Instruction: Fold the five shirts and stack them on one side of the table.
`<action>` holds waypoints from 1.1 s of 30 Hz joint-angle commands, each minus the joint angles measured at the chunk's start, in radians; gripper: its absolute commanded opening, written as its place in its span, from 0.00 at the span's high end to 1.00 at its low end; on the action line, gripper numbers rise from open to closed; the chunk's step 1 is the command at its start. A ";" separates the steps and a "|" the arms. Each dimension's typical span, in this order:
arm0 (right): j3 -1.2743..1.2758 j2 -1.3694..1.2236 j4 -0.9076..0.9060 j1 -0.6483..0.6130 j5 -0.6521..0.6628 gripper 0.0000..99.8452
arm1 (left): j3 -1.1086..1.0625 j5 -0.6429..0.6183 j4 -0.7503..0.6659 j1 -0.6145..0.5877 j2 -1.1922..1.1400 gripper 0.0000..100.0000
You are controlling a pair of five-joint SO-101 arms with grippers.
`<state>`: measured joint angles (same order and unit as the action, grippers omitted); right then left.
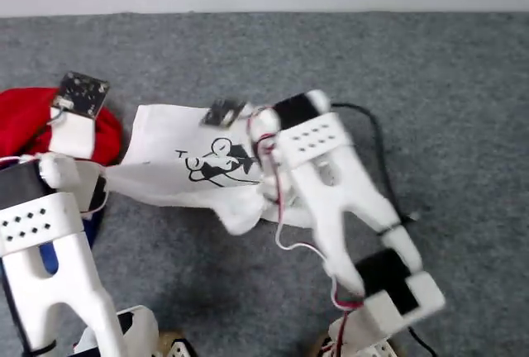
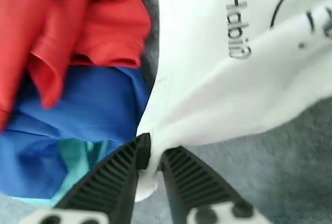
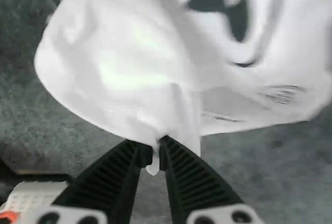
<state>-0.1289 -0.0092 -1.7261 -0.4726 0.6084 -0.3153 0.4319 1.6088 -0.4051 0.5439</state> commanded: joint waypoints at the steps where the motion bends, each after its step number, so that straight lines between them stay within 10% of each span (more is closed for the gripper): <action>1: -0.137 0.157 -0.016 0.079 0.051 0.99 | 0.147 -0.008 0.008 -0.002 0.032 0.99; 17: -0.735 0.260 0.028 0.206 0.242 0.99 | 0.631 -0.009 -0.132 0.008 0.031 0.99; 33: -1.146 0.263 0.280 0.298 0.511 0.99 | 0.779 -0.002 -0.146 0.311 0.032 0.99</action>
<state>-1.1953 0.2194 -1.4899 -0.2010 1.0825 0.4273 0.4319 1.4876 -0.1059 0.5562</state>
